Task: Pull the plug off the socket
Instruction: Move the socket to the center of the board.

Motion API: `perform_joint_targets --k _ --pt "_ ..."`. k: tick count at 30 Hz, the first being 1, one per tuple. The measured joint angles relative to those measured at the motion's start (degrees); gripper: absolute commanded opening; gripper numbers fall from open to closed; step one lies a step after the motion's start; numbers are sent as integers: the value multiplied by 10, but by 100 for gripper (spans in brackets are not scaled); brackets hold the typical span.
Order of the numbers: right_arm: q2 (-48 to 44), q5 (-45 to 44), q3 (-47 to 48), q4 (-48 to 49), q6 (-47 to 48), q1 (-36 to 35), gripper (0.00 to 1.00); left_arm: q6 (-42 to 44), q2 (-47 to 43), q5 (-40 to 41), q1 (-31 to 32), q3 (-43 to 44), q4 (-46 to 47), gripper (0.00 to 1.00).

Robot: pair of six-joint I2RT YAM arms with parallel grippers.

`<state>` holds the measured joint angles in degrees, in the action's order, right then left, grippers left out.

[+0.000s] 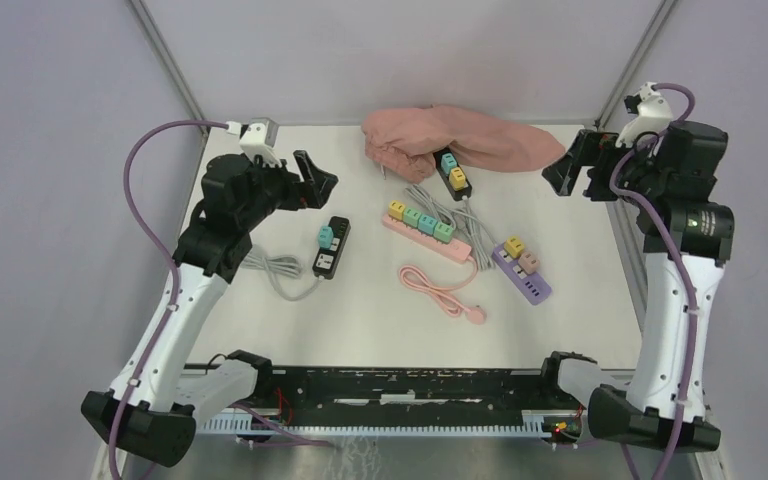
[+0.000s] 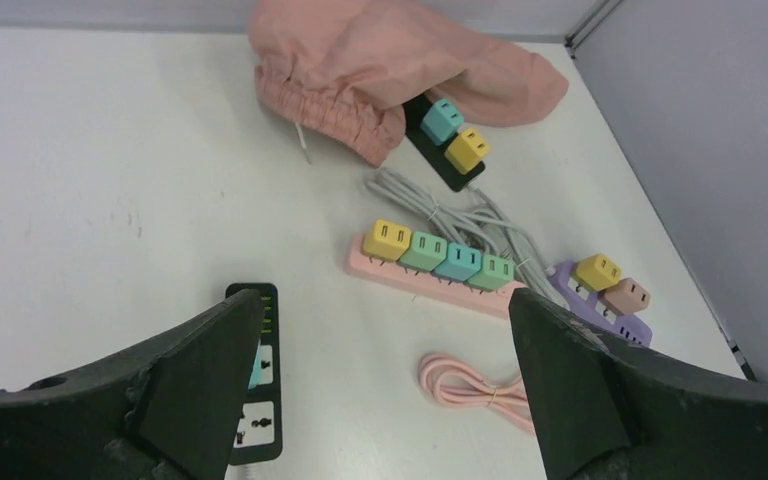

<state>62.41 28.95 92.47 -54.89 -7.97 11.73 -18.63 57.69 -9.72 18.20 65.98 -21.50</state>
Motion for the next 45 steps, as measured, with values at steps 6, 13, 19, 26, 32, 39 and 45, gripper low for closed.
perform_joint_targets --k 6,13,19,26,32,39,45 --pt "44 -67 -43 3 -9 -24 100 -15 17 -13 -59 -50 24 99" --pt "64 -47 -82 0 60 -48 100 -27 20 11 -95 -93 23 99" --pt "76 -2 -102 -44 192 -71 100 -29 61 59 -107 -97 11 99" --pt "121 32 -111 -122 320 -78 100 -13 179 113 -111 -91 -26 100" --pt "137 56 -156 -124 339 -79 100 27 272 109 -111 -71 -35 100" --pt "122 83 -245 -56 296 -79 100 55 357 62 -82 -7 -37 99" --pt "103 95 -293 -10 273 -80 100 85 365 92 5 -3 -41 89"
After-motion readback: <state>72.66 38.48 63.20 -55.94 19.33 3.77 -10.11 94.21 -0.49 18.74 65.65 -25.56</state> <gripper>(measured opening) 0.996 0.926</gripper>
